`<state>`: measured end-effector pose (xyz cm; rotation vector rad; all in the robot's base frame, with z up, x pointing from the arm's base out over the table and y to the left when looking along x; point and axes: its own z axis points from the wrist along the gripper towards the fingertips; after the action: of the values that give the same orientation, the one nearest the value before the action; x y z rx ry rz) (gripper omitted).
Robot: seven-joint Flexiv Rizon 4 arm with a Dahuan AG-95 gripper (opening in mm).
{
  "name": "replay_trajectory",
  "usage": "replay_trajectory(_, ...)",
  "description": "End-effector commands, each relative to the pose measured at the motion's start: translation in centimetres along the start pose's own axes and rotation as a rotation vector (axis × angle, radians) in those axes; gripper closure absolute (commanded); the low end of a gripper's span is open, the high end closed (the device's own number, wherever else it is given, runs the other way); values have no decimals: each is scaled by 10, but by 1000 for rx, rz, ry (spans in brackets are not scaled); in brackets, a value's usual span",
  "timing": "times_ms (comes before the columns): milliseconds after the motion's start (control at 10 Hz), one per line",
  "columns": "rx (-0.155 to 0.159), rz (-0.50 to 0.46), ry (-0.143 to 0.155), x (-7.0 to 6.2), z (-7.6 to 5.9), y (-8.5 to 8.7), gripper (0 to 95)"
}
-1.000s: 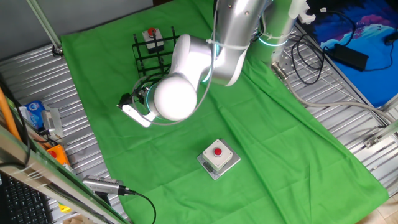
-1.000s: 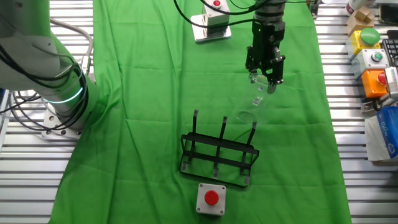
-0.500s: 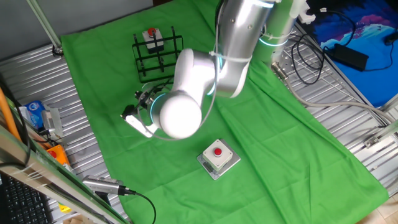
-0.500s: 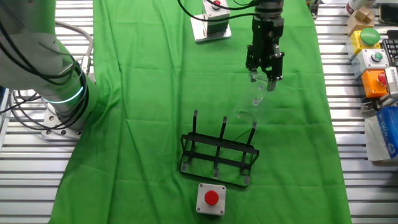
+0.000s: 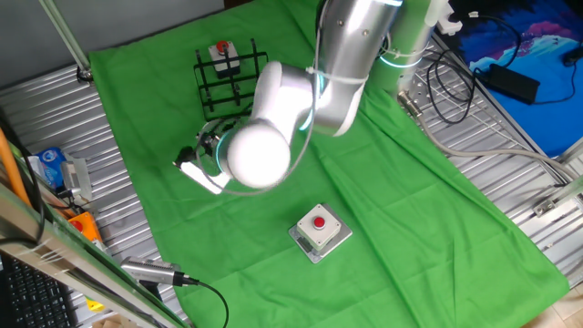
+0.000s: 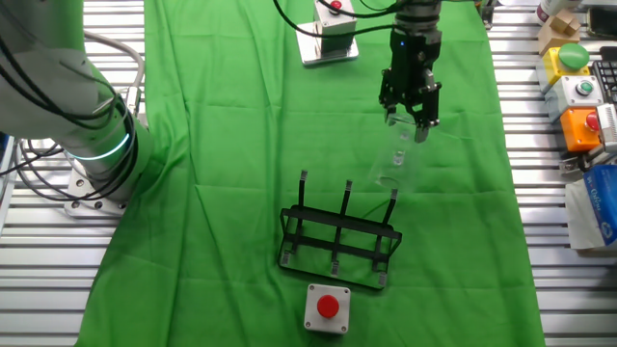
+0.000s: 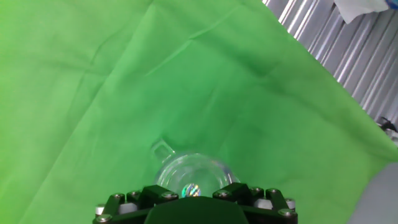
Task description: Take the cup off the cup rack
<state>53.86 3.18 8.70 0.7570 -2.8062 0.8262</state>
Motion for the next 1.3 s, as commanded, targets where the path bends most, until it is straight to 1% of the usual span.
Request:
replay_trajectory(100,-92,20,-31,0,-1,0,190)
replay_trajectory(300,-148,34,-42,1,-3,-2,190)
replay_trajectory(400,-171,37,-42,2,-4,-3,190)
replay_trajectory(500,-185,38,-45,4,-5,-3,190)
replay_trajectory(600,-170,33,-47,6,-4,-2,190)
replay_trajectory(700,-153,30,-40,6,-4,-2,190)
replay_trajectory(800,-124,21,-28,6,-4,-2,190)
replay_trajectory(1100,-99,15,-20,8,-3,0,190)
replay_trajectory(1200,-94,16,-17,9,-3,0,0)
replay_trajectory(1300,-94,18,-16,9,-3,0,0)
